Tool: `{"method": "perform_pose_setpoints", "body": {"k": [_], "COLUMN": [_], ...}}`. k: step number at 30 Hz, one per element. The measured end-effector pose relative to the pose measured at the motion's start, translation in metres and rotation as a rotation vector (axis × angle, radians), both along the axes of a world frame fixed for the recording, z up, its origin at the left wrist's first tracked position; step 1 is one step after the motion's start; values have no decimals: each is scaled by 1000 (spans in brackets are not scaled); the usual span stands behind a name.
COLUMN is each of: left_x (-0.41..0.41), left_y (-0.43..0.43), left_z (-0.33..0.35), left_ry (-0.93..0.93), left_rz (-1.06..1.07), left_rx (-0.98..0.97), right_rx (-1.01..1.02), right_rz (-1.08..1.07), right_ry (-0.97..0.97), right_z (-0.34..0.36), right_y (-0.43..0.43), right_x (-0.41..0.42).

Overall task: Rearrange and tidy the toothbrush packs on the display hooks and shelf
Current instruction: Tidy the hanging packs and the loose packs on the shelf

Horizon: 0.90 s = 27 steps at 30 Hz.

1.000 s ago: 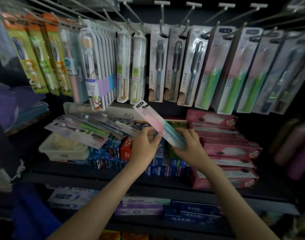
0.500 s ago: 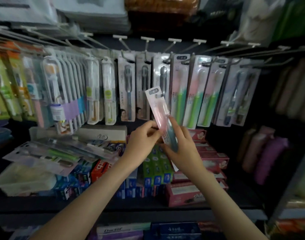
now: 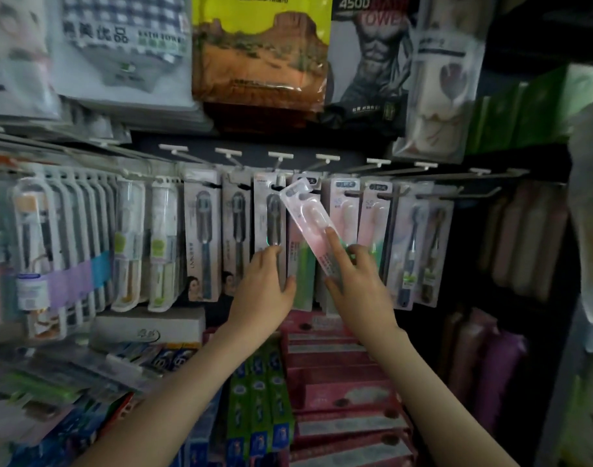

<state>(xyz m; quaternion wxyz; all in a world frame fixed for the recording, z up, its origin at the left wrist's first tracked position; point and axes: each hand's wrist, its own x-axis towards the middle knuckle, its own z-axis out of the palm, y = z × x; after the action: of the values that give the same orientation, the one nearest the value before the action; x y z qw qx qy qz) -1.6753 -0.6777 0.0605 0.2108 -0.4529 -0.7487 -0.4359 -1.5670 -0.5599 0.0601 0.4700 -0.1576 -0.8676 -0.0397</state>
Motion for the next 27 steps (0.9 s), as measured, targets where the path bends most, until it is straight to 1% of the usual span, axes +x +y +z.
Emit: {"method": "perform_pose_setpoints", "body": {"k": [8, 14, 17, 19, 20, 23, 25, 27], "left_x": [-18, -25, -27, -34, -37, -48, -55, -64], "left_y": [-18, -38, -61, -82, -95, -136, -164, -191], "left_z": [-16, -24, -44, -67, -79, -108, -121, -130], "left_ry": [52, 106, 181, 242, 255, 257, 227, 201], "left_rz": [55, 98, 153, 193, 212, 283, 356, 412], "left_rx": [-81, -112, -177, -271, -318, -418, -472, -498], "right_rx": [-131, -202, -137, -97, -106, -209, -302, -361], "right_rz": [-105, -115, -118, -9, 65, 285, 389, 462], "right_ry": [123, 76, 104, 111, 67, -143, -274, -335], "right_z": [-6, -8, -23, -44, -57, -90, -106, -115], "right_y": [-15, -27, -45, -60, -70, -104, -126, -148], "right_x": [-39, -42, -41, -44, -48, -66, -81, -97]}}
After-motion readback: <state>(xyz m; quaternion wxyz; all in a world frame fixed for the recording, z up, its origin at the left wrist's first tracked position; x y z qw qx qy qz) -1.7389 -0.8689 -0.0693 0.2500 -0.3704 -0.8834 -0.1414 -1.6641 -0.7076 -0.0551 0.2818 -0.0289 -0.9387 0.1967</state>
